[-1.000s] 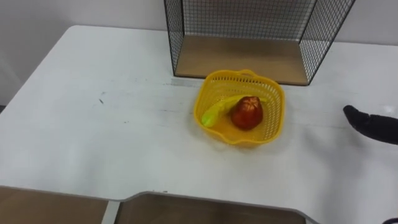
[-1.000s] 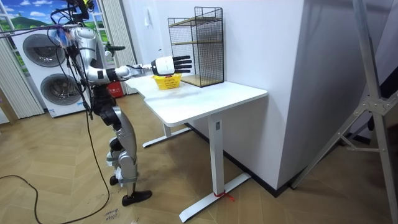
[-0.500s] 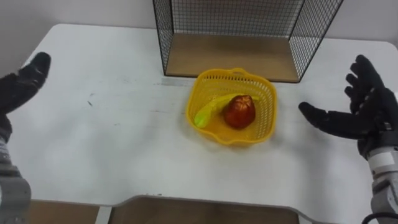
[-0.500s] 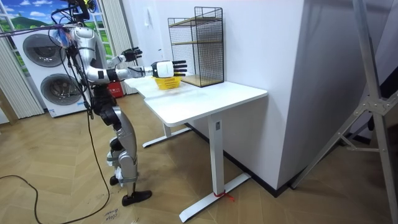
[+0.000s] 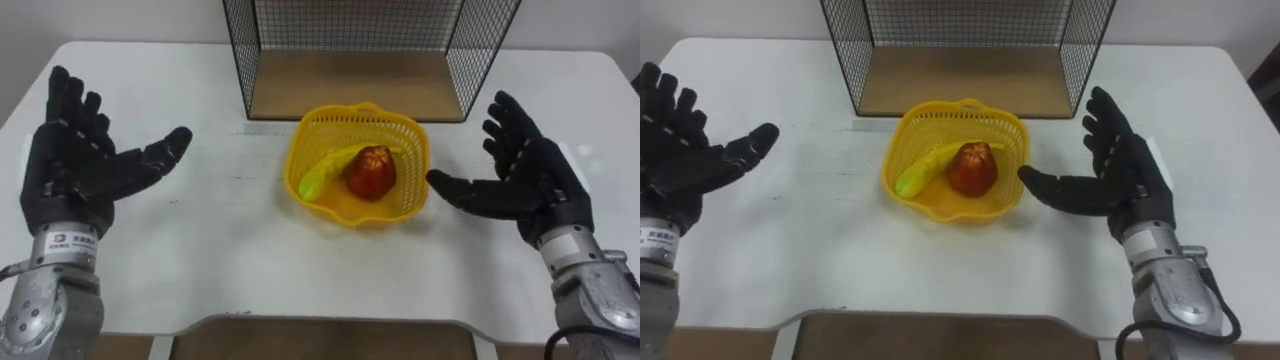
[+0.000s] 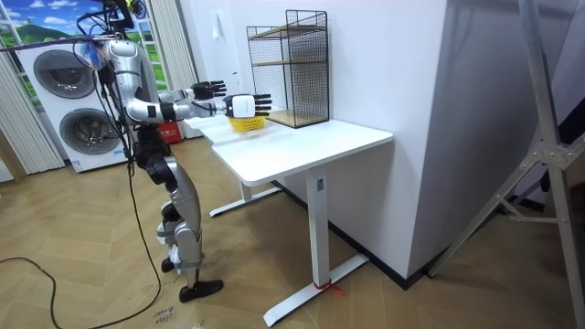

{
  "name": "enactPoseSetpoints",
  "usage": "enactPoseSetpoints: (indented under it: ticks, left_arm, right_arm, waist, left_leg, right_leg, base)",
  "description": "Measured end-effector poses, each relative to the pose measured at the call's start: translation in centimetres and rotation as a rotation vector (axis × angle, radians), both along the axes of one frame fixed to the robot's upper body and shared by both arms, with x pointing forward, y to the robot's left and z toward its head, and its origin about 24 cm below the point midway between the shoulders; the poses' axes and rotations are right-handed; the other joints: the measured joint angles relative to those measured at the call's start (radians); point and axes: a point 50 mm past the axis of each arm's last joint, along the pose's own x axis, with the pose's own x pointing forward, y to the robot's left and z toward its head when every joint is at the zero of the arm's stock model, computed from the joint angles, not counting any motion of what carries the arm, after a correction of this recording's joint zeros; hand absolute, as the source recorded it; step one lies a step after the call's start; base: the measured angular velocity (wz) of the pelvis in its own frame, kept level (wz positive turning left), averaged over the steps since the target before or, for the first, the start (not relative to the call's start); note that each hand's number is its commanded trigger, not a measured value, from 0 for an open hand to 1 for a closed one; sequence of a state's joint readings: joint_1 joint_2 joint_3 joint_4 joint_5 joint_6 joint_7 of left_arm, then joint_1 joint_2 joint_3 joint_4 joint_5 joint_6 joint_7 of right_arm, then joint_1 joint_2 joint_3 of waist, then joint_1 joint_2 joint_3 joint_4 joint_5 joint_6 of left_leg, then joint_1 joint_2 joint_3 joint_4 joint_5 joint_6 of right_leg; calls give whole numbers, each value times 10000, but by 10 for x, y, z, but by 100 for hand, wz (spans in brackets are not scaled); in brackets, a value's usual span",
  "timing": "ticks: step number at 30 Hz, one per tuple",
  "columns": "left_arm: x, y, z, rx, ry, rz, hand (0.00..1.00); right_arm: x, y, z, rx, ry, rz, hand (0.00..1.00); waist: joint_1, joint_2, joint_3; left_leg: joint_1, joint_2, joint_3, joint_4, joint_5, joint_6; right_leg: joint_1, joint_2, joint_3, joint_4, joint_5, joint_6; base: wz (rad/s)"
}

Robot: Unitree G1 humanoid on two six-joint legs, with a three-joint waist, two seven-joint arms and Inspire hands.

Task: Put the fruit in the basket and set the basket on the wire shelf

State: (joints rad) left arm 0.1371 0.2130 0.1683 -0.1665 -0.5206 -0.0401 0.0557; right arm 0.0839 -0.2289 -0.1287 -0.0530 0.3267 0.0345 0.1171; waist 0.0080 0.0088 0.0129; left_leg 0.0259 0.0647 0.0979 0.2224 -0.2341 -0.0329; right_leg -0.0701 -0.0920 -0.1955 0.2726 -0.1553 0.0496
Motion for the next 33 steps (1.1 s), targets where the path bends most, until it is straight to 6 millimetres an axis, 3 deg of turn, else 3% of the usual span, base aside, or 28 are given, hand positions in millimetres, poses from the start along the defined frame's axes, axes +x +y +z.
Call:
enactPoseSetpoints:
  ticks: [7, 14, 25, 33]
  left_arm:
    - [8, -5, -17, -247, 684, -570, 0]
    - [10, -18, -22, -314, 861, -1365, 0]
    - [10, -24, -30, -470, 1284, -1855, 0]
    - [10, -32, -35, -628, 1387, -2571, 0]
  right_arm:
    - [0, 10, -20, 380, 749, 361, 0]
    - [1, 22, -22, 1577, 717, 744, 0]
    - [1, 29, -25, 1611, 837, 810, 0]
    - [1, 33, -26, 1811, 819, 867, 0]
  waist:
    - [16, -16, -10]
    - [1, 12, -12]
    - [18, 78, -9]
    - [-14, 222, -80]
  left_leg:
    - [25, 14, 173, -7, 0, 0]
    - [46, 119, 404, -20, 1, -2]
    - [20, 128, 423, -5, 1, -3]
    - [40, 136, 457, -31, 3, -5]
  right_leg:
    - [-31, 2, 22, -4, 3, -1]
    - [44, 104, 40, -199, 127, -56]
    - [45, 108, 40, -178, 219, -69]
    - [18, 115, 39, -172, 221, -72]
  base:
    - [-5]
    - [-2]
    - [0]
    - [0]
